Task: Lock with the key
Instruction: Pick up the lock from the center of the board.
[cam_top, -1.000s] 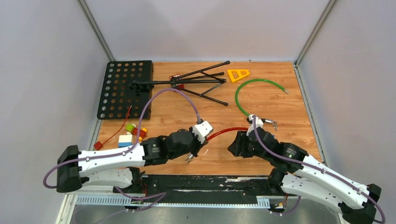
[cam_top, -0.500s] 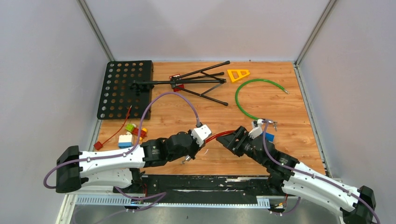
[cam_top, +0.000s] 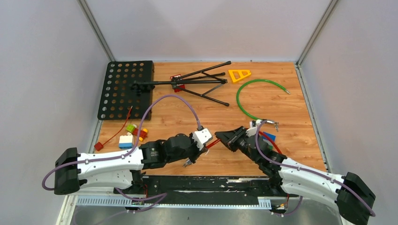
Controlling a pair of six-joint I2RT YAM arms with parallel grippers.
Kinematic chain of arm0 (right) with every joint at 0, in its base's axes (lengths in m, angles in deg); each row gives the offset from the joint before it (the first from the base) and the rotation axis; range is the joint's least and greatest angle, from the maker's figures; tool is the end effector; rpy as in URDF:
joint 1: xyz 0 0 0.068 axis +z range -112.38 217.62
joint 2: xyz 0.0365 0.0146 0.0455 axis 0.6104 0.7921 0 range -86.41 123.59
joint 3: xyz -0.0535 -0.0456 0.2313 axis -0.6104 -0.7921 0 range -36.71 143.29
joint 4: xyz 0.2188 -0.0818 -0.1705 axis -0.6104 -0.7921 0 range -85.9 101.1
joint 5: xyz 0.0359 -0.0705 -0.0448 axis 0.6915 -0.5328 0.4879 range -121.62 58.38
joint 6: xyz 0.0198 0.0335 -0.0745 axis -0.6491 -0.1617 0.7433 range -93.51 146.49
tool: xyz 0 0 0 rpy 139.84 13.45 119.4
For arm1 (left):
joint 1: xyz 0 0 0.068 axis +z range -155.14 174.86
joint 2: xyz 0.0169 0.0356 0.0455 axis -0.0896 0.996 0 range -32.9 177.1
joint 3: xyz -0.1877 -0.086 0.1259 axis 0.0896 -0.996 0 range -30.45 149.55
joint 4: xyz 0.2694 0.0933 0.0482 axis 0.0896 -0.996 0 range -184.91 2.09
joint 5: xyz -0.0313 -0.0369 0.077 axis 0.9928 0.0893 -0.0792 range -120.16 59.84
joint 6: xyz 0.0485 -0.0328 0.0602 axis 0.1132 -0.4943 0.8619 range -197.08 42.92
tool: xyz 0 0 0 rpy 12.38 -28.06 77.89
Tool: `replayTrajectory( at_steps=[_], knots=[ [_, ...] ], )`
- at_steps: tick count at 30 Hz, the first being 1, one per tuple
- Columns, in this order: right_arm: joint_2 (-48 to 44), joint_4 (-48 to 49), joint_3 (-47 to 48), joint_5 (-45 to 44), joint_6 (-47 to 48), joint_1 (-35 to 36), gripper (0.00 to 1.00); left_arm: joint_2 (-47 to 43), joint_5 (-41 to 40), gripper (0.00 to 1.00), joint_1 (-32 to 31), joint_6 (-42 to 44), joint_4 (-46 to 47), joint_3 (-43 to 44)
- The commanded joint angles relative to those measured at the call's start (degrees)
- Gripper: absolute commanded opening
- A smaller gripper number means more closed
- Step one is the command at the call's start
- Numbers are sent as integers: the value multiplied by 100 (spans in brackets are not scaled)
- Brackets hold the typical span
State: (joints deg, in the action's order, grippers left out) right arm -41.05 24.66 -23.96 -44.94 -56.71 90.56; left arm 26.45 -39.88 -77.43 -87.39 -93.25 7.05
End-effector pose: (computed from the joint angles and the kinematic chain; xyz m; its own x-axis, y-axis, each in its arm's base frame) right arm 0.1693 0.1959 0.1335 -0.6641 0.7240 -0.1867 0.1187 0.3487 0.9297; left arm 0.1058 -0.2908 0.1995 -0.2967 0.3491 -0.8889 0.8540 0.5136 -0.0833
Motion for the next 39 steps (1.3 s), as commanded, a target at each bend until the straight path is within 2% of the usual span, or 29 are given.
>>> replayTrajectory(
  at_steps=[1, 2, 3, 4, 5, 9, 11, 19, 26, 32, 39],
  knots=[
    [-11, 872, 426, 84, 686, -56, 0, -345, 158, 6, -48, 28, 372, 31],
    [-63, 744, 600, 106, 1067, -57, 0, -400, 137, 11, -48, 57, 278, 57],
    [-108, 585, 809, 199, 1370, -57, 0, -443, 99, 21, -48, 97, 178, 101],
    [-151, 450, 996, 252, 1672, -57, 0, -484, 53, 35, -48, 139, 65, 162],
    [-197, 336, 1162, 307, 2020, -57, 0, -539, 14, 43, -48, 190, -31, 226],
    [-305, -730, 1964, 287, 2610, -57, 0, -733, 58, 66, -48, 403, -335, 508],
    [-317, -1034, 2184, 305, 2786, -60, 0, -775, 104, 72, -48, 482, -440, 616],
    [-195, -1259, 2374, 512, 2911, -60, 0, -611, -226, 75, -48, 411, -253, 576],
    [-214, -1185, 2347, 706, 2781, -57, 0, -302, -747, 70, -48, 310, -106, 651],
    [-386, -1050, 2209, 767, 2847, -52, 0, -97, -430, 70, -48, 251, -110, 761],
    [-417, -1472, 2416, 644, 2994, -65, 0, -210, 328, 71, -48, 86, 39, 869]
  ],
)
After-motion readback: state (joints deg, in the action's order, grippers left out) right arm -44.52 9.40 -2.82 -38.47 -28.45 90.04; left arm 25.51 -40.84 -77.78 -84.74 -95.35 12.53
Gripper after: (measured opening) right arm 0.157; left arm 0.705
